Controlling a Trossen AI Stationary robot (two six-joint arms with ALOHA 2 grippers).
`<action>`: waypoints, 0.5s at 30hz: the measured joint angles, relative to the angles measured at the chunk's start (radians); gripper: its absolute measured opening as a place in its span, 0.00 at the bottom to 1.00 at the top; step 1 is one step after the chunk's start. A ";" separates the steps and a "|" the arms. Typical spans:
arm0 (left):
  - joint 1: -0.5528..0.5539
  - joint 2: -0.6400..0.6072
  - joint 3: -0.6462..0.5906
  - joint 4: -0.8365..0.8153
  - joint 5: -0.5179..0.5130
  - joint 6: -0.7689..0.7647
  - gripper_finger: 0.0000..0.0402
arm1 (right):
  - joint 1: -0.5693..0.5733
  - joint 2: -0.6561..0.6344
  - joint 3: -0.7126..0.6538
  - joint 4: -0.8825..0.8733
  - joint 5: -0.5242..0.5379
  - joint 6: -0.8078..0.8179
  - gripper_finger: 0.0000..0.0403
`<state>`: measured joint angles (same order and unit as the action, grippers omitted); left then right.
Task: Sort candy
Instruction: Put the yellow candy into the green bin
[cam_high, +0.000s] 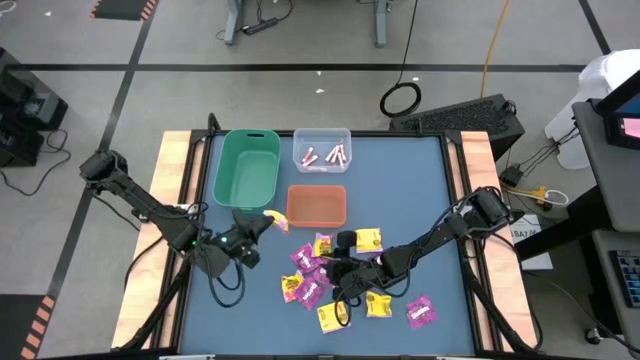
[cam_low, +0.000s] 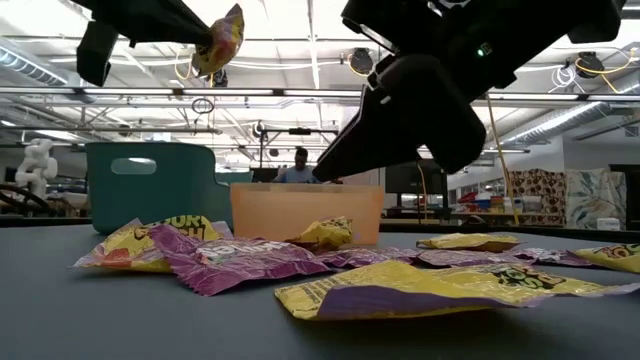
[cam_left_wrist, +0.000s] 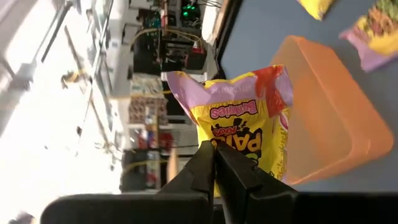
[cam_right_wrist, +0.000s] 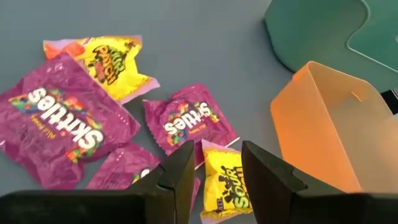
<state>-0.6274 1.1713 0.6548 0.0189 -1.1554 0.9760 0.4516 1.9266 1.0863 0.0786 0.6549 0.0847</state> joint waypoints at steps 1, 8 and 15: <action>0.000 0.000 0.000 0.000 0.000 0.031 0.04 | 0.000 0.000 0.000 -0.004 -0.001 0.000 0.31; 0.004 0.000 0.000 0.002 0.000 0.079 0.04 | 0.001 0.000 0.000 -0.008 -0.002 0.005 0.31; 0.020 0.000 0.000 0.002 0.000 0.038 0.04 | 0.005 0.000 0.000 -0.009 -0.007 0.057 0.31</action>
<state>-0.6072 1.1713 0.6548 0.0214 -1.1553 1.0136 0.4565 1.9266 1.0863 0.0695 0.6476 0.1417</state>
